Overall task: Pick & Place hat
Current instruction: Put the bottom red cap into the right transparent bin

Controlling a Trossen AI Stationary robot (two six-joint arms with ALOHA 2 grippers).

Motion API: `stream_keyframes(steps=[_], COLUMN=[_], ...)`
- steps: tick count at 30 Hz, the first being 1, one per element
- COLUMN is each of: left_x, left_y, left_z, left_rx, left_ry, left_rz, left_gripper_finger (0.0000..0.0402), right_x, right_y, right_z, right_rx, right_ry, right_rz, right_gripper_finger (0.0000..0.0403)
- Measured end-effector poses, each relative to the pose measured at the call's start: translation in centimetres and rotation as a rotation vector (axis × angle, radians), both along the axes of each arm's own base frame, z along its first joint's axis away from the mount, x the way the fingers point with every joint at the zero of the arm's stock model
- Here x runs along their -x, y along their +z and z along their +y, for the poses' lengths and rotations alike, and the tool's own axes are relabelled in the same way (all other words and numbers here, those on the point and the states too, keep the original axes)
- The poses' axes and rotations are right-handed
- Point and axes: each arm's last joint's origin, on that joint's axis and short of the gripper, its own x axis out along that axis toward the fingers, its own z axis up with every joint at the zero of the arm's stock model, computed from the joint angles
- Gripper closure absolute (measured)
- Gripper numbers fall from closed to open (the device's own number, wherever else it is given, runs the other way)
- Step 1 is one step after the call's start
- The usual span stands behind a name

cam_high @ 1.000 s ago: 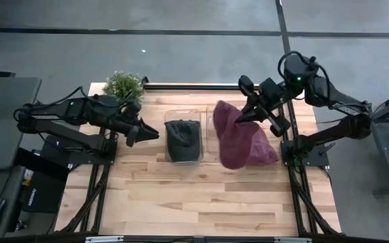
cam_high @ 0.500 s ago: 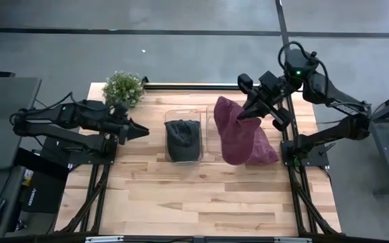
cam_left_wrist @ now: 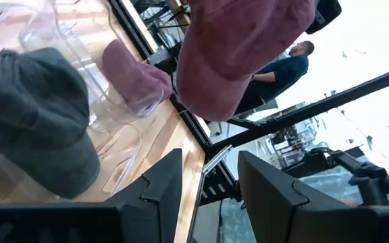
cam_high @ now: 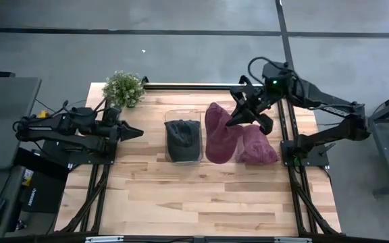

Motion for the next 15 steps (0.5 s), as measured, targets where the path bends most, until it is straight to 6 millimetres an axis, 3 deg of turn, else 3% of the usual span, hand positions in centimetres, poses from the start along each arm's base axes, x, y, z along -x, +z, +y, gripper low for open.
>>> stream_keyframes(steps=[7, 15], left_x=[-0.3, -0.6], left_y=[-2.1, -2.7], left_z=[0.0, -0.1], left_rx=[0.044, 0.064], left_ry=[0.005, 0.007], left_rz=[-0.003, -0.020], left_gripper_finger=[0.0264, 0.0264], right_x=[-0.1, 0.8], right_y=[-2.9, -7.1], right_z=[-1.4, -3.8], right_rx=[-0.065, -0.114], right_ry=[-0.033, -0.112], right_rz=[0.011, 0.120], right_gripper_finger=[0.0403, 0.0403])
